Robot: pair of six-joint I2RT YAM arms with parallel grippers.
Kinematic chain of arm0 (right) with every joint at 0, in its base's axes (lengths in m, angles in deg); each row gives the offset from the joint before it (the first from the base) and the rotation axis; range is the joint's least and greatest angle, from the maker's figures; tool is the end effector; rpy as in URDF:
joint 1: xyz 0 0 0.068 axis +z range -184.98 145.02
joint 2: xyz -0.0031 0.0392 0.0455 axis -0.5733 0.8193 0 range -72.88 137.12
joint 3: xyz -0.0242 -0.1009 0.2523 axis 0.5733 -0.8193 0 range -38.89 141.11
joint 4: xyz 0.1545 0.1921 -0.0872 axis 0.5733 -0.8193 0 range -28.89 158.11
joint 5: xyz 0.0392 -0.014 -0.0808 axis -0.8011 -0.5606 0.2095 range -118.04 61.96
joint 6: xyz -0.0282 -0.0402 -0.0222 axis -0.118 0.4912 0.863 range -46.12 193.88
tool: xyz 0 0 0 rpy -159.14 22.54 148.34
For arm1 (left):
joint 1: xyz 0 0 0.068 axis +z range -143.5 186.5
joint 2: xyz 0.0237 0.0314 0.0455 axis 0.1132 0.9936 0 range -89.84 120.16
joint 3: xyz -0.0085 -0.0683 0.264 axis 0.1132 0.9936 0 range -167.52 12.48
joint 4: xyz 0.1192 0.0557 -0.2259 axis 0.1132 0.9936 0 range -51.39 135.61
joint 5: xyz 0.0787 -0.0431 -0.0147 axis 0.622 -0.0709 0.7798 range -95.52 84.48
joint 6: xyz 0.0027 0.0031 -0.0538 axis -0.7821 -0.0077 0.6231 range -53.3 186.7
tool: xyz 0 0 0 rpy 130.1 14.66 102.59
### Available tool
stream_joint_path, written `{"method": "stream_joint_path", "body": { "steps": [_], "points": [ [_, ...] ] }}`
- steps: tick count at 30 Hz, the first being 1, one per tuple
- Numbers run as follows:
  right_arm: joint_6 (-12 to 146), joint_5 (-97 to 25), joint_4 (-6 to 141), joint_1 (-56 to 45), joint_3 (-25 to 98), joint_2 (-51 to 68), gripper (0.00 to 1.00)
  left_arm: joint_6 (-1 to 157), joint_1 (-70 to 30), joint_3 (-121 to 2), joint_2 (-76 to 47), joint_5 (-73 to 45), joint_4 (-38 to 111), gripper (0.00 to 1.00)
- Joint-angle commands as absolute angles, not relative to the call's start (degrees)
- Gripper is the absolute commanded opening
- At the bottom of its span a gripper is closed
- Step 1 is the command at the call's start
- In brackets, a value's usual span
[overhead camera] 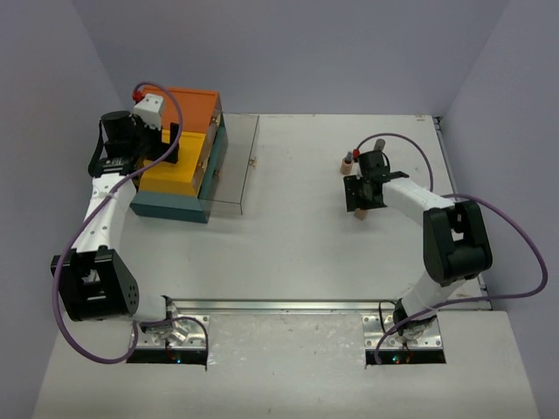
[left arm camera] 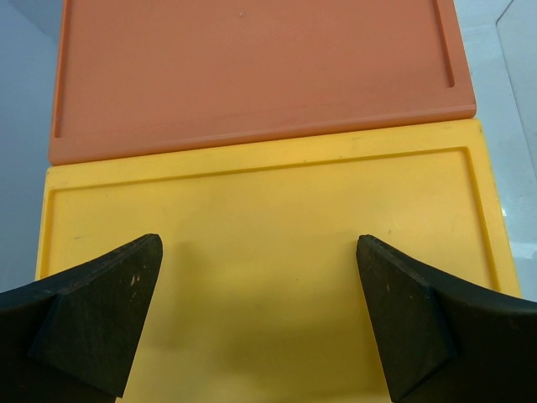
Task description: Organize the makeup
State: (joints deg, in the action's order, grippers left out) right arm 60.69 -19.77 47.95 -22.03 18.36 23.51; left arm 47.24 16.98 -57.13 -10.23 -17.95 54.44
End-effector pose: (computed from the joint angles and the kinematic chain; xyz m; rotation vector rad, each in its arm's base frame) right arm 0.3257 0.0696 0.1739 0.0566 2.5880 -0.0215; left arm 0.3180 0.0510 0.3423 0.2940 1.9906 0.1139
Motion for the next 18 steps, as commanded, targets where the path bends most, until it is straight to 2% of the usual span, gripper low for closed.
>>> {"method": "stream_joint_path", "body": {
  "steps": [1, 5, 10, 14, 15, 18],
  "points": [
    [62.3, -20.7, 49.2, -22.2, 20.2, 23.5, 0.62, 46.8, 16.9, -57.1, -13.3, -19.7, 53.7, 1.0],
    [63.6, -20.0, 49.3, -22.2, 20.3, 23.9, 0.56, 46.9, 16.9, -57.2, -14.1, -21.1, 54.7, 1.0],
    [65.0, -21.1, 49.3, -22.2, 21.3, 25.8, 0.41, 46.8, 16.9, -57.3, -15.9, -23.6, 56.8, 1.0],
    [65.1, -21.8, 49.1, -22.2, 21.7, 26.9, 0.24, 46.9, 16.9, -57.8, -17.3, -27.3, 59.3, 1.0],
    [65.1, -21.8, 49.0, -22.2, 21.7, 26.9, 0.23, 46.9, 16.9, -57.9, -17.4, -27.6, 59.5, 1.0],
    [65.1, -22.5, 48.6, -22.2, 21.0, 26.1, 0.07, 46.4, 16.9, -57.9, -18.8, -29.6, 61.2, 1.0]
  ]
}}
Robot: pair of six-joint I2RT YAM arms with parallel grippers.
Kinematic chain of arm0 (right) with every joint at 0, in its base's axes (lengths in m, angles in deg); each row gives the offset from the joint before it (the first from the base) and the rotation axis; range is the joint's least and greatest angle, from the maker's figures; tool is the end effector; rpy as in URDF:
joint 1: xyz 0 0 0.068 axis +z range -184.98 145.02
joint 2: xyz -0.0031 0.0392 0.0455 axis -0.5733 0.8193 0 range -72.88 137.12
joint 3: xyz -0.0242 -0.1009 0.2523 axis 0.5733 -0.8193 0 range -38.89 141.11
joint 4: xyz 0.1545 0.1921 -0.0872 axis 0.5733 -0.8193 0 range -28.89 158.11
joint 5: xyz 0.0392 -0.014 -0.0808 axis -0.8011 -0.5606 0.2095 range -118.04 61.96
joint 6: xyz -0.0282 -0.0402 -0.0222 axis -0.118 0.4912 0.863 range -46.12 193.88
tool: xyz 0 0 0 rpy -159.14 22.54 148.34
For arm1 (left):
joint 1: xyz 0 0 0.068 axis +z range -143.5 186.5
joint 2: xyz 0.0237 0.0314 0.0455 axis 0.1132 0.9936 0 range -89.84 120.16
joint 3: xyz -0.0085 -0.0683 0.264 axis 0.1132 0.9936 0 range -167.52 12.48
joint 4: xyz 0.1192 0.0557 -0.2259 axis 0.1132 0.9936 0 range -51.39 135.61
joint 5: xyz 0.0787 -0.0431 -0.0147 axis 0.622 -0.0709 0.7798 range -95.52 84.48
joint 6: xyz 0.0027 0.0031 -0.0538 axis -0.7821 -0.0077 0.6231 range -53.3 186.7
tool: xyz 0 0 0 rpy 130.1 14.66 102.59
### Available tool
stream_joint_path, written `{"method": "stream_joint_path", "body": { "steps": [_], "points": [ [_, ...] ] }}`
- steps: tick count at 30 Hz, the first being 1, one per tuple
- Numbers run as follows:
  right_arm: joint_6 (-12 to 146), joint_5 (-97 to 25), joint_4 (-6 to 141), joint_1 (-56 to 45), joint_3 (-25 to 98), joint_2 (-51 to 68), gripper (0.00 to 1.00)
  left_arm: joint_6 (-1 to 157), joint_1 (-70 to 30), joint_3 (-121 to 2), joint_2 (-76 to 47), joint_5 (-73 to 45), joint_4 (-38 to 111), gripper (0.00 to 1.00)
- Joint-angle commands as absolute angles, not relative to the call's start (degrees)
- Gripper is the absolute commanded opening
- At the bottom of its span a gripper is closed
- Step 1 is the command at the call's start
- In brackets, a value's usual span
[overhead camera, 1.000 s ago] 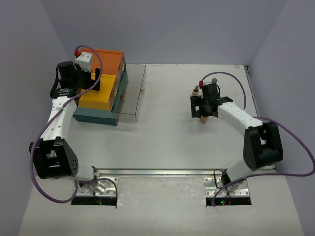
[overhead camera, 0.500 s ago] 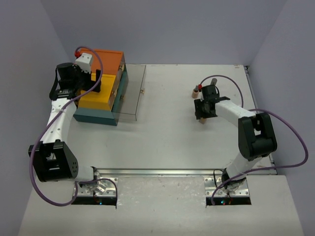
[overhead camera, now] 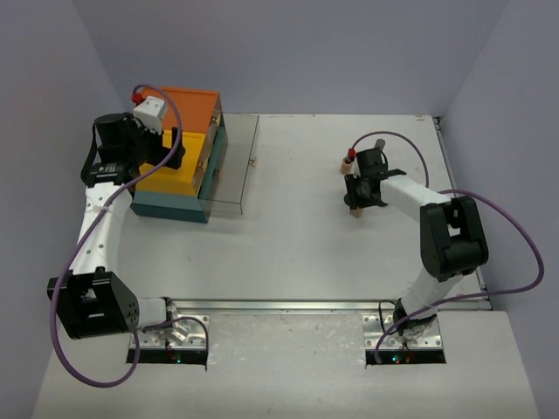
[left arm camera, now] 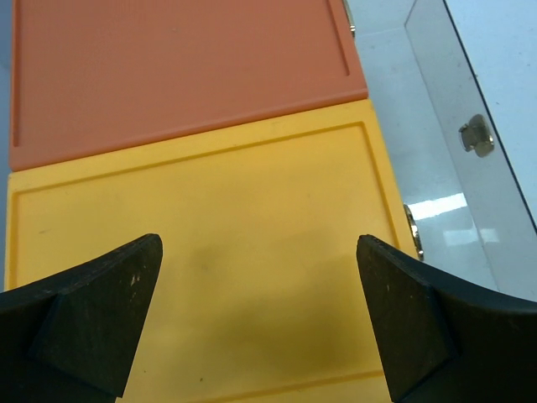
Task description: Organize the makeup
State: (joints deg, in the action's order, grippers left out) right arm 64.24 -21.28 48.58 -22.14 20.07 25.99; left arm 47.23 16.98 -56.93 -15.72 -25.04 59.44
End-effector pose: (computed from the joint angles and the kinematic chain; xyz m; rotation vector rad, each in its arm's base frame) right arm 0.3351 0.0720 0.1691 -0.0308 2.5964 -0.0121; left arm 0.2912 0.0417 0.3607 0.3690 1.9548 -0.0065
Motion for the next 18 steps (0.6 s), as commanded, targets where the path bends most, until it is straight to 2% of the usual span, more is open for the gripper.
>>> {"method": "stream_joint_path", "body": {
  "steps": [1, 7, 11, 18],
  "points": [
    [65.1, -22.7, 48.3, -22.2, 21.0, 25.9, 0.01, 46.2, 16.8, -57.9, -19.2, -30.1, 61.8, 1.0],
    [62.7, -28.3, 44.2, -21.7, 23.3, 21.0, 0.0, 43.8, 16.8, -58.1, -20.5, -34.9, 64.9, 1.0],
    [58.3, -36.9, 46.3, -19.2, 24.2, 13.7, 0.0, 43.0, 16.4, -59.1, -21.6, -40.4, 67.2, 1.0],
    [51.6, -37.6, 48.1, -9.9, 32.5, 12.5, 0.0, 35.4, 10.6, -57.2, -24.6, -41.9, 71.1, 1.0]
  ]
}}
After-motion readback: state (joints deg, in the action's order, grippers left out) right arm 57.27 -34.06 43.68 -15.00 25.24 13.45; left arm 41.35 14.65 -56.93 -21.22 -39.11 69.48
